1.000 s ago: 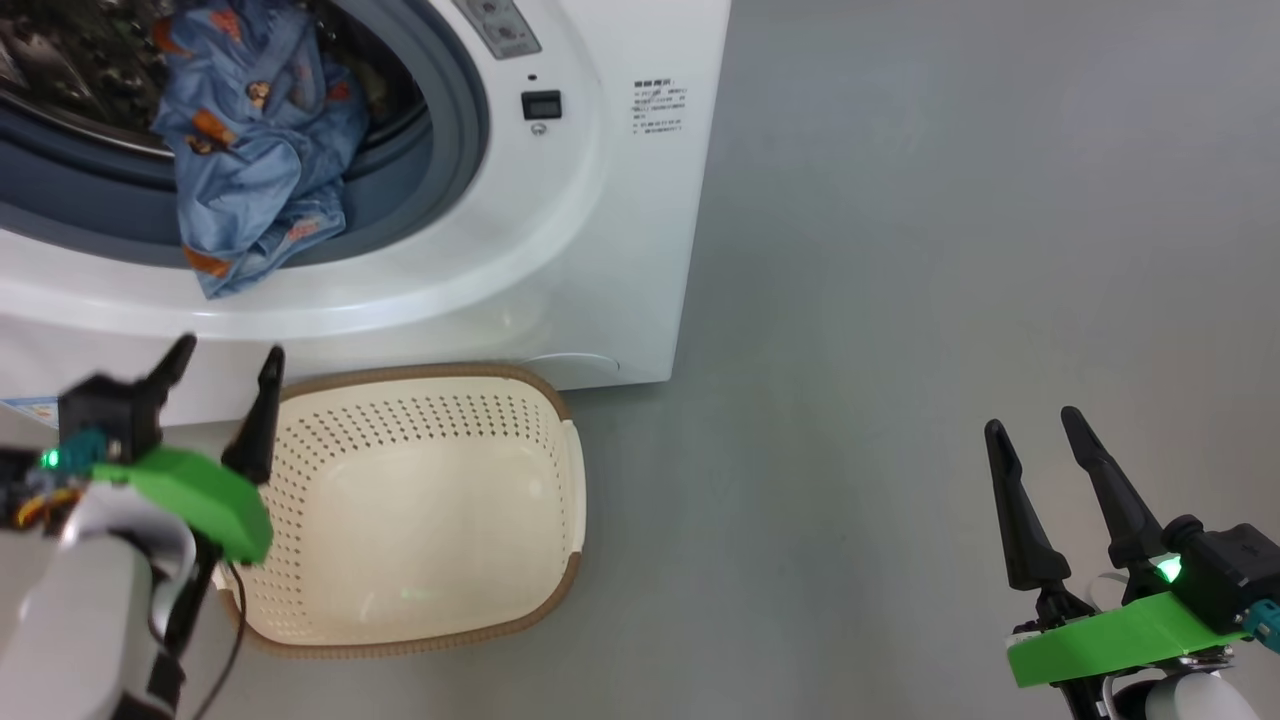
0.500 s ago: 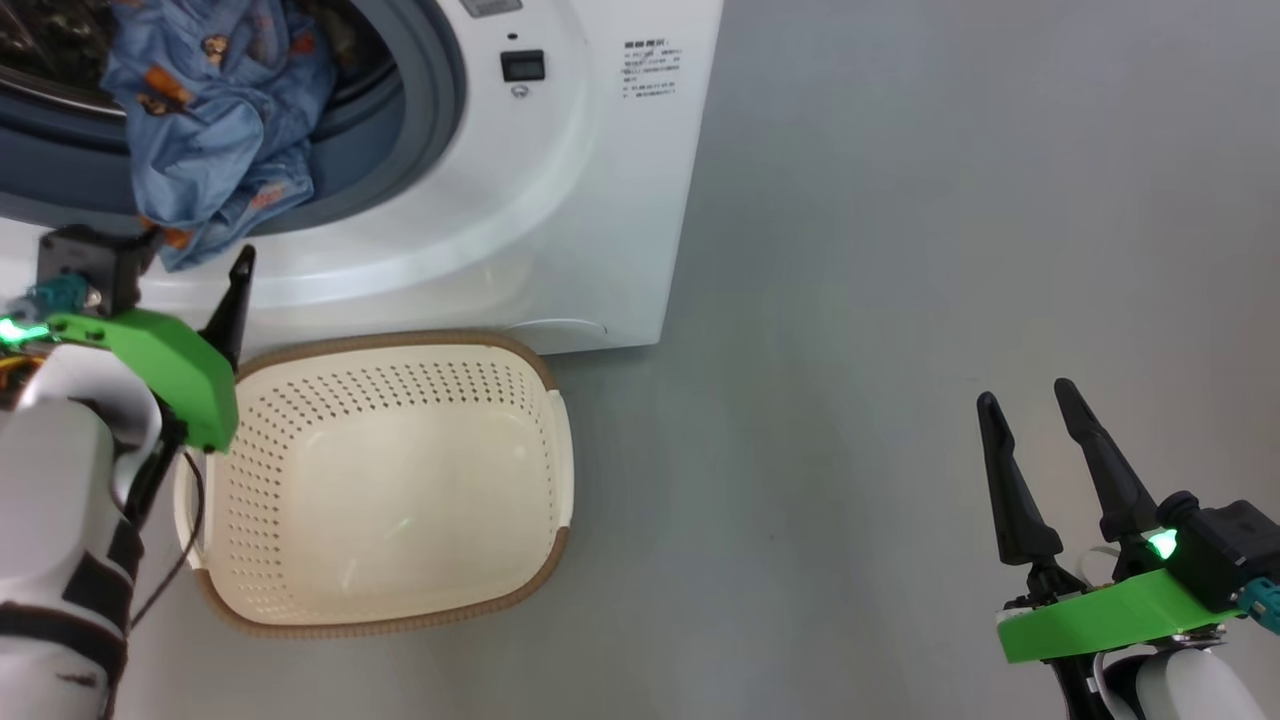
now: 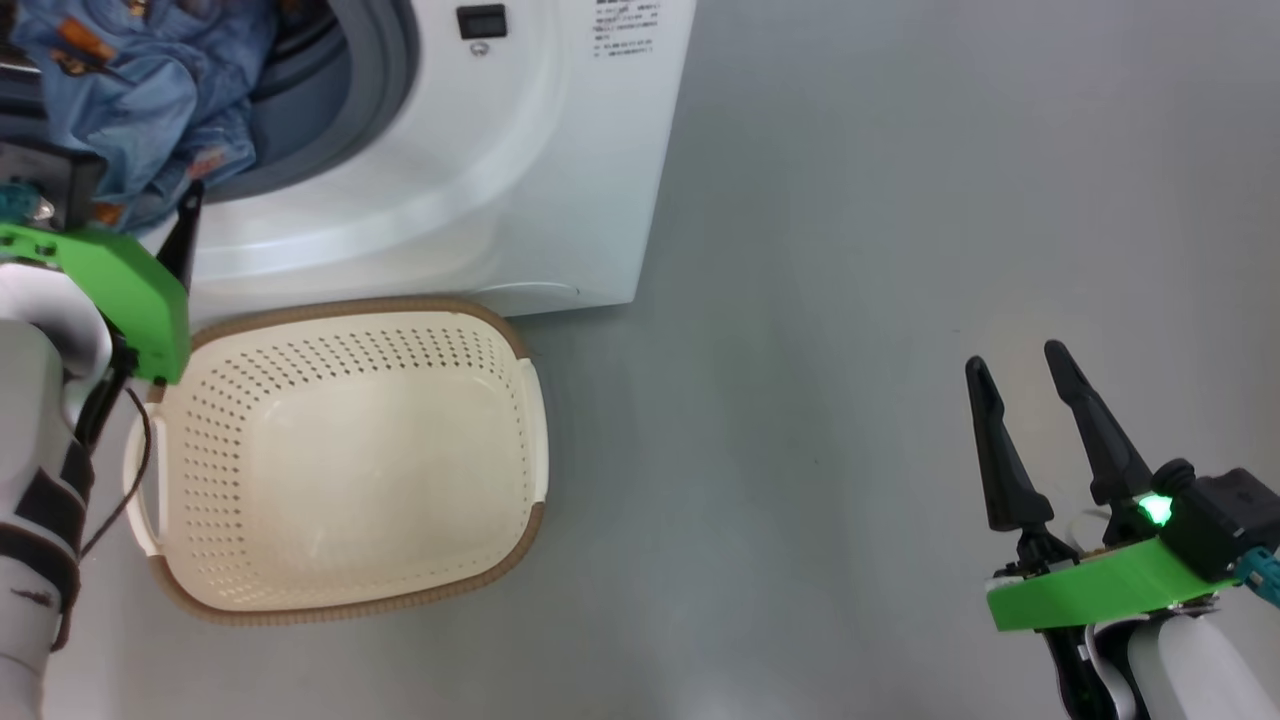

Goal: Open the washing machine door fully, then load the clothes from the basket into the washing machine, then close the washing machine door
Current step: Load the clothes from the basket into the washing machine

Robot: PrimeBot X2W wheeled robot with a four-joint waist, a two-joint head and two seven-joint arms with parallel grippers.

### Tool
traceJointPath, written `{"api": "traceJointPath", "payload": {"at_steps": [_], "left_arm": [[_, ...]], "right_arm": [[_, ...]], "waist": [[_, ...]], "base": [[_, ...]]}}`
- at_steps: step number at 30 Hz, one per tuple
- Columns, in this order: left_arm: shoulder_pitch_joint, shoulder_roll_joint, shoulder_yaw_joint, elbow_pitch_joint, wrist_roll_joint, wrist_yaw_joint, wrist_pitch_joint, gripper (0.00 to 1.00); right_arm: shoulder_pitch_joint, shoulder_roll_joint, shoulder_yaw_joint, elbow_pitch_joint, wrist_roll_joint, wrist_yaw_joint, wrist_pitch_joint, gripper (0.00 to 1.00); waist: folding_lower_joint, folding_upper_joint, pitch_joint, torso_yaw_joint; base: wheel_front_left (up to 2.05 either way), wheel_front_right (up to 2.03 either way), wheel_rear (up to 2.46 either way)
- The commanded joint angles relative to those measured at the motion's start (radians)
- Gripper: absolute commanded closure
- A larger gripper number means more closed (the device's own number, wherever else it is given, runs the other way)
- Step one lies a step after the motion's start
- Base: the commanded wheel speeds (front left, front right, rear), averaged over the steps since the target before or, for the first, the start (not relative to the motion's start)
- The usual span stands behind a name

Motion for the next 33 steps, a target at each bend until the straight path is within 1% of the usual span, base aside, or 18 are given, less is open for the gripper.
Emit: {"api": "traceJointPath", "payload": {"at_steps": [1,11,16,33], "left_arm": [[-0.048,0.057,0.009,0.005,-0.01,0.001,-0.009,0.0],[-0.133,0.07,-0.032,0.099,-0.026,0.001,-0.02,0.0],[-0.158,0.088,-0.049,0.126,-0.025,0.001,-0.024,0.0],[-0.2,0.106,-0.09,0.164,-0.018,0.001,-0.021,0.0]], "right_arm": [[-0.023,-0.01,0.025,-0.026,-0.003,0.004,-0.008,0.0],[-0.048,-0.004,0.039,-0.036,-0.007,0.004,-0.008,0.0],[-0.056,-0.001,0.049,-0.04,-0.008,0.004,-0.008,0.0],[-0.068,0.007,0.062,-0.045,-0.011,0.004,-0.008,0.0]], "waist": [[-0.0001,0.0,0.022,-0.014],[-0.0001,0.0,0.07,-0.041],[-0.0001,0.0,0.087,-0.054],[-0.0001,0.0,0.12,-0.08]], "base": [[0.0,0.0,0.0],[0.0,0.0,0.0],[0.0,0.0,0.0],[0.0,0.0,0.0]]}}
